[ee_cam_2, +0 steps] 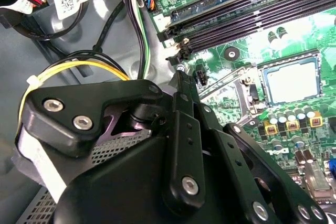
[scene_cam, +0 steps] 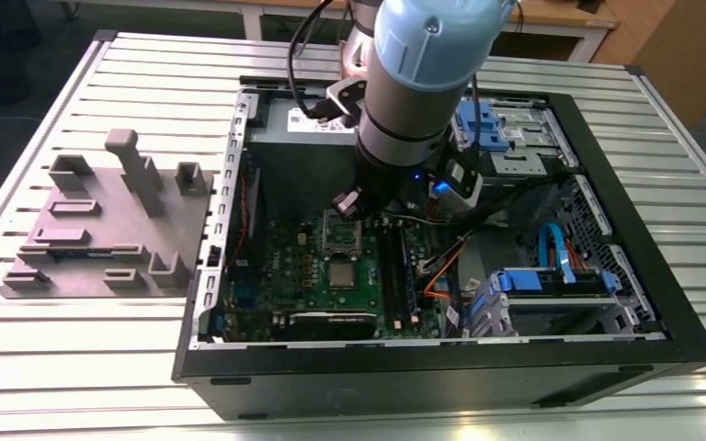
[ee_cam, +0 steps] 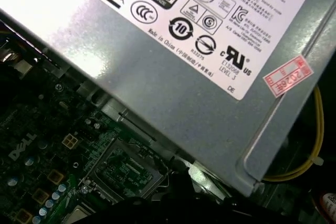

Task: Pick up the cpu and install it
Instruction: 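Close the cpu cover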

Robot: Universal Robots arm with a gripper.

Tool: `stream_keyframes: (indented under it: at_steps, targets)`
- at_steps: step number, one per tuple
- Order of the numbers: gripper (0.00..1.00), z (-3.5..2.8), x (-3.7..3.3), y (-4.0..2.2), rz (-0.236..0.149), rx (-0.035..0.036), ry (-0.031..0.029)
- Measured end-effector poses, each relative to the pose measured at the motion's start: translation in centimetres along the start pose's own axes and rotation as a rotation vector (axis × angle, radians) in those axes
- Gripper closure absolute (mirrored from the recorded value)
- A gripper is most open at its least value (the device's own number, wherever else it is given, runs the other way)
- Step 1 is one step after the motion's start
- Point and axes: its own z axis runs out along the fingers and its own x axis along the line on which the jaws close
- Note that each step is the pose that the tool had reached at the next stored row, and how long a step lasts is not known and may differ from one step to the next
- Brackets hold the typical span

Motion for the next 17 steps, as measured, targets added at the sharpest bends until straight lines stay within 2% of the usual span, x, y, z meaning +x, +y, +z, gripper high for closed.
stream_keyframes:
  at_steps: [9,17]
  targets:
    - [0.90,-0.54,0.00,0.07,0.000,0.0027,0.0016]
    - [0.90,-0.84,0.02,0.10,0.000,0.0214,0.0154]
